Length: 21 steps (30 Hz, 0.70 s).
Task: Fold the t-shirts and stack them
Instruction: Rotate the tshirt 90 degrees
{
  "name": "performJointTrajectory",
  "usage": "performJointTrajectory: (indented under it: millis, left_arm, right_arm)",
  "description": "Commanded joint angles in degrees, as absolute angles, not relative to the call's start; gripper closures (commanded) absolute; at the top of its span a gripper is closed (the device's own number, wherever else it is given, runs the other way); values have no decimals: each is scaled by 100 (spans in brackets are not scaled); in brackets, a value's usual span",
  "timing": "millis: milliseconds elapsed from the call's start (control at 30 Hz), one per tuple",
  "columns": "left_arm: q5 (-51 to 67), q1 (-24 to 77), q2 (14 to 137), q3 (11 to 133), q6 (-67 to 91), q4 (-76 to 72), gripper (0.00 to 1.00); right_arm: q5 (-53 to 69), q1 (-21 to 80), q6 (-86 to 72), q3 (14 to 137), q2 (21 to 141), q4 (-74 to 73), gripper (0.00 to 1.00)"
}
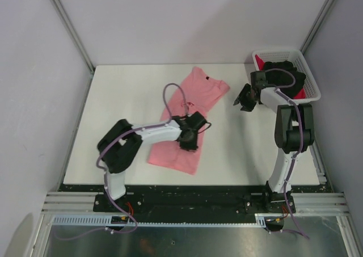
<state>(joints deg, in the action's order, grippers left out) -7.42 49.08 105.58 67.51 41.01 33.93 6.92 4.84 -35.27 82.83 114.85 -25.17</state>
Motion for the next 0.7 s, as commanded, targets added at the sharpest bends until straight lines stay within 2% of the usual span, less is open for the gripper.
performJointTrajectory:
  millis: [0, 133, 333, 500, 667]
  left_arm:
    - [360, 5523, 11496, 7745, 4643, 3131, 68]
    - [552, 5774, 11671, 8171, 4667, 3137, 67]
    - [279, 5818, 10957, 7289, 4601, 3068, 66]
    - [179, 5814, 10414, 6302, 4612, 2889, 66]
    - [86, 5822, 9961, 5604, 4601, 2757, 66]
  right_arm:
    - [554, 492, -3361, 7751, 10623, -2600, 51]
    - [560, 484, -3284, 6905, 9881, -2564, 51]
    - [695, 637, -3378, 5774, 8988, -2286, 50]
    - [908, 758, -3590, 5776, 9083, -1883, 50]
    - [859, 947, -3633, 6348, 9725, -1525, 50]
